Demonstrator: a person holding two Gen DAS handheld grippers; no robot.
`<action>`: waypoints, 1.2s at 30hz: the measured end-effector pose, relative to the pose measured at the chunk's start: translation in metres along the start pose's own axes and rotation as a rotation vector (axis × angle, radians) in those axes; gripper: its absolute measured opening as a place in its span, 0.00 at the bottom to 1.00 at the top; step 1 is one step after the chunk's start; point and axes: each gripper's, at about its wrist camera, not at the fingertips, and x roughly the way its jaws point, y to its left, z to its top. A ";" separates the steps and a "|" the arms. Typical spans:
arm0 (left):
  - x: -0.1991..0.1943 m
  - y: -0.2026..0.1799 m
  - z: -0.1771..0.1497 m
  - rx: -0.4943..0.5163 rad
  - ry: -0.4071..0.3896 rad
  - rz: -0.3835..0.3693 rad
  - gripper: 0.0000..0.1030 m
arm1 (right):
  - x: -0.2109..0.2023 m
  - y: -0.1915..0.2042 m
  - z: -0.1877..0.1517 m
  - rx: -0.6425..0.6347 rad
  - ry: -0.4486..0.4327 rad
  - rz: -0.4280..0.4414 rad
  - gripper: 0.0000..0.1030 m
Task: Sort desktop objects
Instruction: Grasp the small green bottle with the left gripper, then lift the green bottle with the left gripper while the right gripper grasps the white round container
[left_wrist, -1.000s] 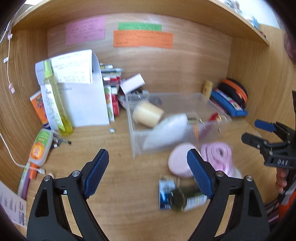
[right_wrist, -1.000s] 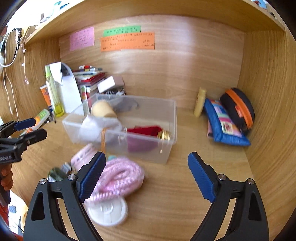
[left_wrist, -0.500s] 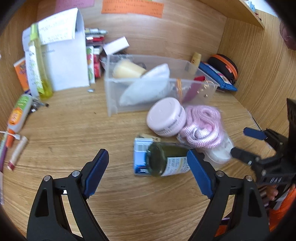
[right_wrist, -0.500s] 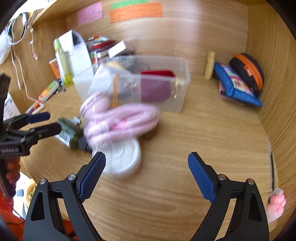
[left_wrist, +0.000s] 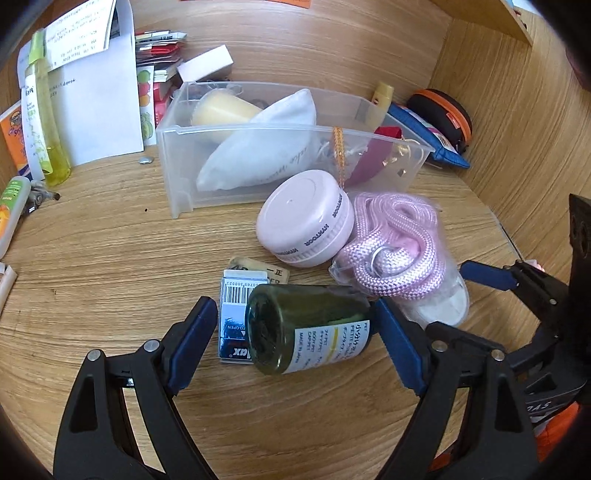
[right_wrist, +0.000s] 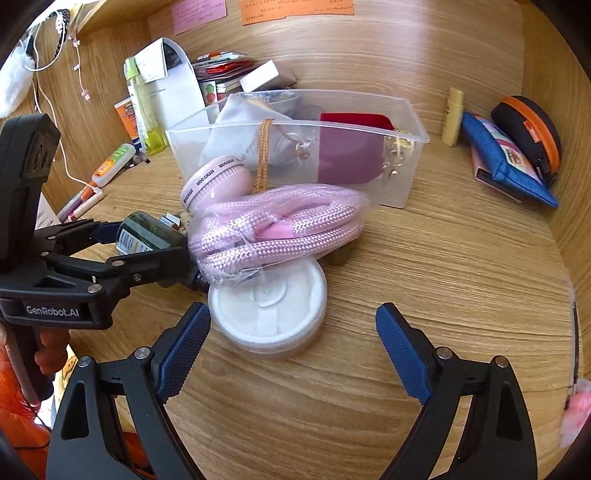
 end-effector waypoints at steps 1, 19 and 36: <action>0.000 -0.001 -0.001 0.000 -0.006 0.004 0.84 | 0.001 0.001 0.000 0.001 0.002 0.000 0.87; -0.023 0.008 -0.005 -0.051 -0.076 0.016 0.42 | 0.007 0.004 0.000 0.027 -0.018 0.037 0.62; -0.032 0.007 -0.040 -0.025 -0.010 0.001 0.57 | -0.003 -0.004 -0.007 0.079 -0.035 0.032 0.62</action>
